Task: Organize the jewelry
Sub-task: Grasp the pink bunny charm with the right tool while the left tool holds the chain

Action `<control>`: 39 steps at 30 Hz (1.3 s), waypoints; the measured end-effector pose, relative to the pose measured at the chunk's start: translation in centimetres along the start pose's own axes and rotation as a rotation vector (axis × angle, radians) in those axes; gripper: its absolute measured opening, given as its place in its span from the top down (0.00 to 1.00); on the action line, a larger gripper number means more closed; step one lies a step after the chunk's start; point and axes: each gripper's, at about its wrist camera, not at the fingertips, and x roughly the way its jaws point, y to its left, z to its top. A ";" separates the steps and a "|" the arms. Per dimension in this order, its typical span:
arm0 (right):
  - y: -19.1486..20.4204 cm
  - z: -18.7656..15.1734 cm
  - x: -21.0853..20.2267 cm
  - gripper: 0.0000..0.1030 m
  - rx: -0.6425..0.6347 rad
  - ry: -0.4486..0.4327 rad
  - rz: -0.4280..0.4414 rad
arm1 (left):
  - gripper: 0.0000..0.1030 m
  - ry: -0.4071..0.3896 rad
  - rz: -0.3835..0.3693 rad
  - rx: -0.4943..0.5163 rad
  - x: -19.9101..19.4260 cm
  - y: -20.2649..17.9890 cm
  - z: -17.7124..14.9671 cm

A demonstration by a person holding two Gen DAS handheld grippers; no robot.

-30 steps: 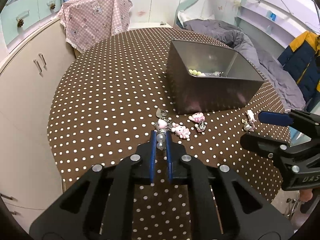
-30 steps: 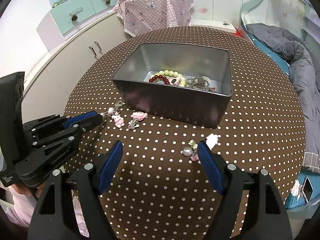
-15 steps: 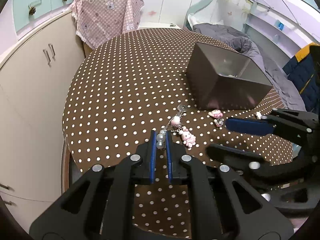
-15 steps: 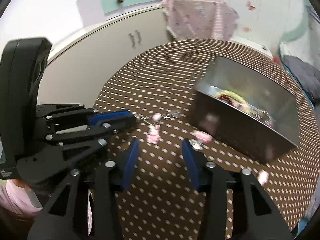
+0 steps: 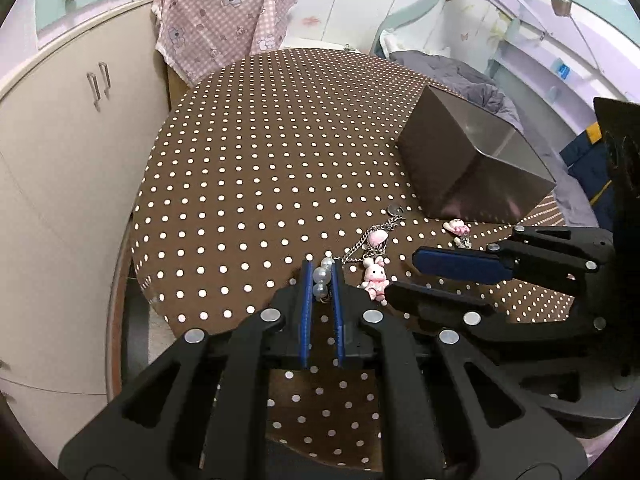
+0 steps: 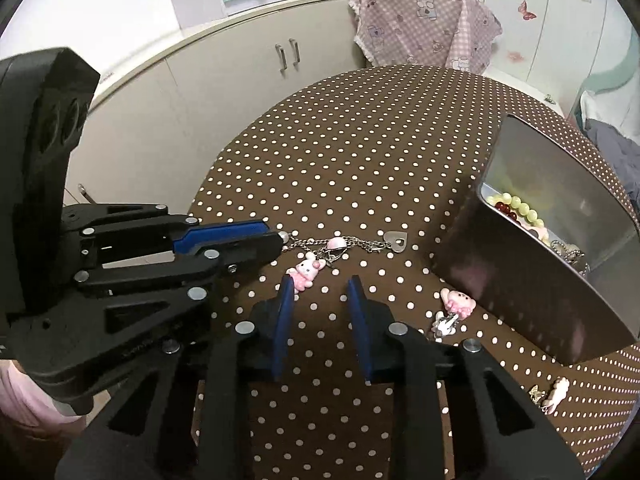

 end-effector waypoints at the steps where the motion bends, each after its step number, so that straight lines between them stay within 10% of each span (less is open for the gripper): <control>1: 0.0 0.0 0.0 0.75 -0.001 -0.002 0.001 | 0.91 0.000 -0.010 -0.006 0.0 0.2 0.0; 15: 1.5 -0.1 1.1 0.70 0.005 -0.025 -0.072 | 0.91 0.031 -0.176 -0.015 0.6 2.9 0.7; 20: 2.6 0.0 1.4 0.86 -0.003 -0.045 -0.115 | 0.91 0.031 -0.187 -0.007 0.6 3.1 0.8; 39: -1.3 -2.3 -2.3 0.86 0.153 -0.035 -0.040 | 0.91 0.024 -0.156 -0.001 0.7 3.2 1.1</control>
